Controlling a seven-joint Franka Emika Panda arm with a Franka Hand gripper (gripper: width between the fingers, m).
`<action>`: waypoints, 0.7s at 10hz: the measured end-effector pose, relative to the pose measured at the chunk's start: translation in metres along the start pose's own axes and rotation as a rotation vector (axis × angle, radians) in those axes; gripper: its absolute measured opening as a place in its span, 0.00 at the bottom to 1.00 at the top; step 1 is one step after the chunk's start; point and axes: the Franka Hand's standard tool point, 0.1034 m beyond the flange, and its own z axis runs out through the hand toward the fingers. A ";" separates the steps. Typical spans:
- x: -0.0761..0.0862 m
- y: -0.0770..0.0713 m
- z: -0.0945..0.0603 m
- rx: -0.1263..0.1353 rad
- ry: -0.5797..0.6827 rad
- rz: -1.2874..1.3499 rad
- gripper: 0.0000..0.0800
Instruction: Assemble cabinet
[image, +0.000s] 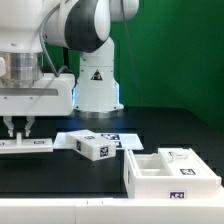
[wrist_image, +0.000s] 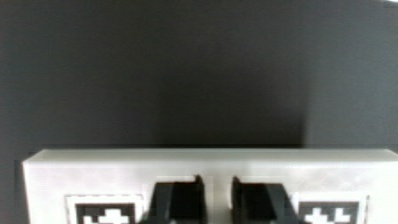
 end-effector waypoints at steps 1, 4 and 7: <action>0.002 -0.003 -0.002 0.002 0.003 0.142 0.08; 0.014 -0.053 -0.022 0.027 0.030 0.615 0.08; 0.020 -0.072 -0.022 0.037 0.064 0.838 0.08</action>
Offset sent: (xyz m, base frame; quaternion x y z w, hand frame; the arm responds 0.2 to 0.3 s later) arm -0.0067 0.0569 0.0263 -0.0172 0.0260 0.3667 0.9298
